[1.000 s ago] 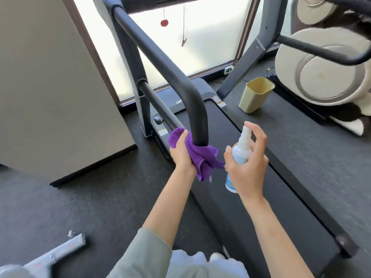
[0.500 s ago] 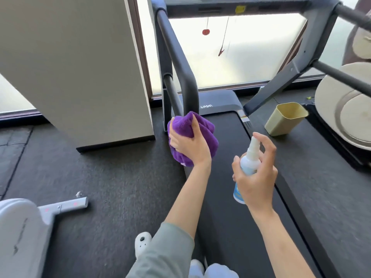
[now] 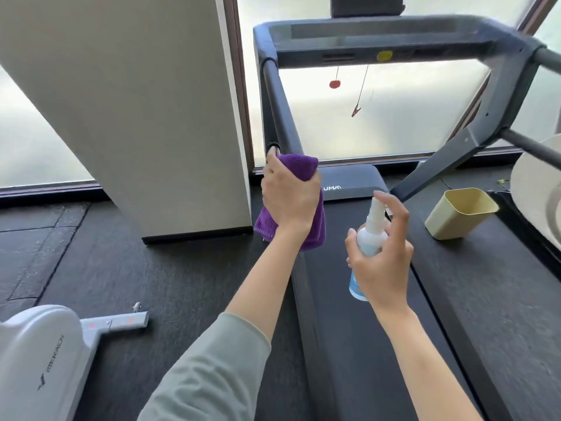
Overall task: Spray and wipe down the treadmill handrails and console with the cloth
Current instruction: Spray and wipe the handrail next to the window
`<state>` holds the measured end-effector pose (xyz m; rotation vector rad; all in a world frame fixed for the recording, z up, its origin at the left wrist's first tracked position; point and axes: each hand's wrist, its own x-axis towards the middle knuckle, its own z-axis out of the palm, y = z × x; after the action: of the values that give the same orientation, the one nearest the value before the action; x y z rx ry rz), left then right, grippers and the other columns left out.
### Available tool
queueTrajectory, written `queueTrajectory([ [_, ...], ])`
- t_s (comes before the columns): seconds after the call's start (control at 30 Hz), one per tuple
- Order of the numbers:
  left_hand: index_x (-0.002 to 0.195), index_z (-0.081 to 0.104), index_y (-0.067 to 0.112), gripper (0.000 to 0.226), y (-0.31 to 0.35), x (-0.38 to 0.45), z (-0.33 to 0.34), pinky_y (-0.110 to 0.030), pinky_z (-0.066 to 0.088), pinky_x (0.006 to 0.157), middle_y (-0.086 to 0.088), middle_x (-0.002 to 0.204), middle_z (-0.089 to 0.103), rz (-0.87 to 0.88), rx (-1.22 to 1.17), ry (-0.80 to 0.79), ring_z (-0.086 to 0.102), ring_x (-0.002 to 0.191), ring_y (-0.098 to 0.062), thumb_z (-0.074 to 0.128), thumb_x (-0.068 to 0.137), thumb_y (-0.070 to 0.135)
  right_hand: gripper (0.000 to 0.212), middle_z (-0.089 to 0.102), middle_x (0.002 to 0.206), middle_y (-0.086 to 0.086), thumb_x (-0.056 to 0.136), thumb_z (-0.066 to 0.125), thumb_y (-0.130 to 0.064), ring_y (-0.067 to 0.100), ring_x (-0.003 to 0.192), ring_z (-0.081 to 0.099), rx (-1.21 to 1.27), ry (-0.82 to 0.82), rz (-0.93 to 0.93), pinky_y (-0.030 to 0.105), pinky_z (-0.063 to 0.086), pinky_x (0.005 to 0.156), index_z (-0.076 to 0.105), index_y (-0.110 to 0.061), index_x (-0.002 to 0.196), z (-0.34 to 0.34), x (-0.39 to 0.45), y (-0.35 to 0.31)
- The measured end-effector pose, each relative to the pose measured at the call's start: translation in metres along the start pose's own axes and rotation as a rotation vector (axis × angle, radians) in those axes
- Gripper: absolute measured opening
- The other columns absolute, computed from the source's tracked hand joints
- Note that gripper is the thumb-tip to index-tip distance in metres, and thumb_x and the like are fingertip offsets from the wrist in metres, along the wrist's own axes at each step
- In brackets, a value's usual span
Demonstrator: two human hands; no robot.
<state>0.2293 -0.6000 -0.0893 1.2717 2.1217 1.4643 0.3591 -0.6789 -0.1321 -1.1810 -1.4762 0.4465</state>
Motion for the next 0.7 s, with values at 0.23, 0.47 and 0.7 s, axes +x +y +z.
queueTrajectory([
  [0.23, 0.148, 0.025, 0.009, 0.092, 0.019, 0.047, -0.004, -0.037, 0.042, 0.093, -0.013, 0.133, 0.050, -0.020, 0.120, -0.160, 0.052, 0.118, -0.032, 0.074, 0.077, 0.039, 0.067, 0.057, 0.081, -0.006, 0.085, 0.069, 0.005, 0.019, 0.057, 0.059, 0.012, 0.004, -0.056, 0.030, 0.054, 0.053, 0.039, -0.032, 0.132, 0.016, 0.040, -0.002],
  [0.47, 0.107, 0.032, 0.015, 0.071, 0.025, 0.072, -0.004, -0.032, 0.041, 0.071, -0.005, 0.115, 0.035, -0.040, 0.098, -0.233, 0.057, 0.100, -0.032, 0.084, 0.066, 0.041, 0.068, 0.058, 0.086, -0.019, 0.084, 0.070, 0.005, 0.019, 0.057, 0.061, -0.023, 0.040, -0.035, 0.034, 0.056, 0.052, 0.039, -0.034, 0.131, 0.037, 0.075, 0.009],
  [0.7, 0.113, 0.037, 0.014, 0.073, 0.024, 0.078, -0.006, -0.035, 0.041, 0.076, -0.008, 0.120, 0.037, 0.038, 0.198, -0.294, 0.054, 0.101, -0.029, 0.079, 0.069, 0.054, 0.067, 0.051, 0.076, -0.015, 0.085, 0.069, 0.004, 0.016, 0.055, 0.057, -0.045, 0.087, -0.004, 0.033, 0.054, 0.050, 0.039, -0.035, 0.131, 0.053, 0.103, 0.014],
])
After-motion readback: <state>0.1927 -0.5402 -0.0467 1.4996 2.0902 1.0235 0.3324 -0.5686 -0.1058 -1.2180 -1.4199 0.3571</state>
